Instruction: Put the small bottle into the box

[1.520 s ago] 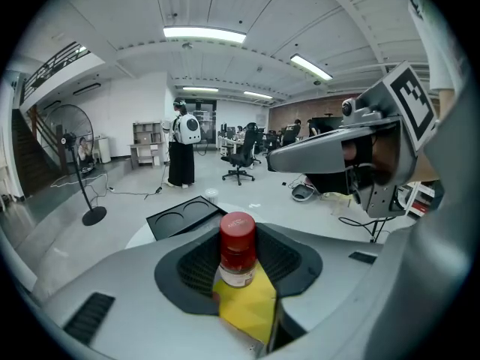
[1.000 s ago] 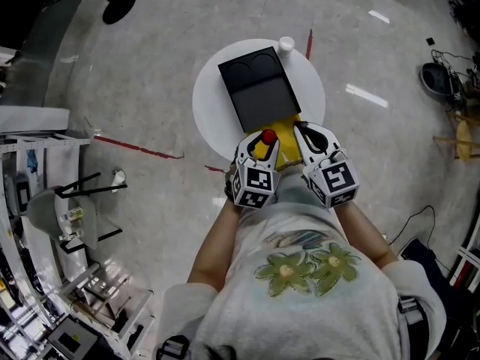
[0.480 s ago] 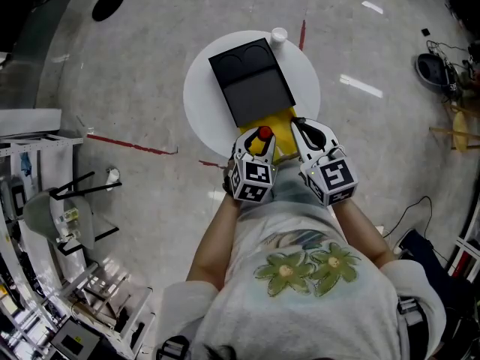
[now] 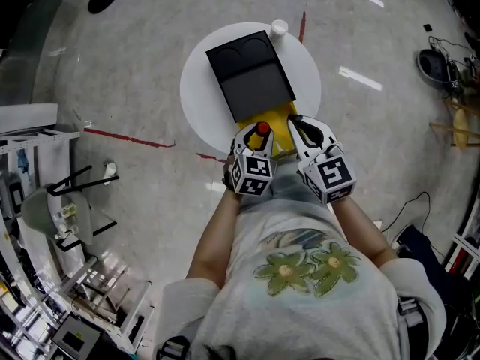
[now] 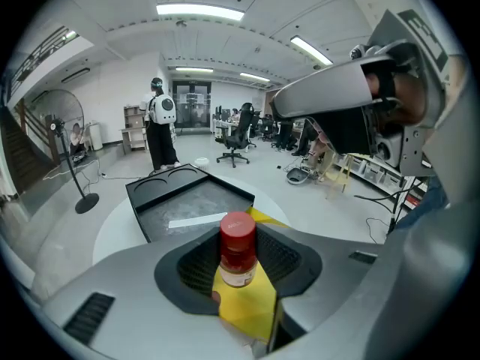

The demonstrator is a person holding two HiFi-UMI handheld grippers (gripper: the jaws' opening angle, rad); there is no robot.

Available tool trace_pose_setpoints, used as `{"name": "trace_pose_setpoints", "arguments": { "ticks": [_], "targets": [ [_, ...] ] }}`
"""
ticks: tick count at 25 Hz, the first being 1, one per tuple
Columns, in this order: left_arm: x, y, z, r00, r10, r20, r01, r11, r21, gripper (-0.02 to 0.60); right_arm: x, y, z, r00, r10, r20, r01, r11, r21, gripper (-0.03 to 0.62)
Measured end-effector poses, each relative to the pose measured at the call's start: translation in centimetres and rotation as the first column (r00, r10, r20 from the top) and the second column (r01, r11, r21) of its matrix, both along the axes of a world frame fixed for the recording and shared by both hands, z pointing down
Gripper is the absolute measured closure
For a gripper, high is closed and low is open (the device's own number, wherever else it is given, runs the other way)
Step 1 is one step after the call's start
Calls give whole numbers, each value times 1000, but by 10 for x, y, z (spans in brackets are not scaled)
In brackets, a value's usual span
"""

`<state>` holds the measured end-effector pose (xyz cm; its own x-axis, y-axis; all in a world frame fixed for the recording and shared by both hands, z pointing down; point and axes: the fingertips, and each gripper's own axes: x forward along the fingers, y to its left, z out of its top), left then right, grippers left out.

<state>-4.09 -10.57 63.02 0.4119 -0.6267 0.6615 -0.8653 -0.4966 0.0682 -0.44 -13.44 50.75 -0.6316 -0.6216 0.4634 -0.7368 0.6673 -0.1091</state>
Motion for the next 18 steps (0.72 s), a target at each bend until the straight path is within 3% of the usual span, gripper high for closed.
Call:
{"name": "trace_pose_setpoints", "arguments": {
  "ticks": [18],
  "targets": [
    [-3,1,26,1000,-10,15,10,1000,-13,437,-1,-8,9,1000,5,-3,-5,1000,-19,591]
  ]
}}
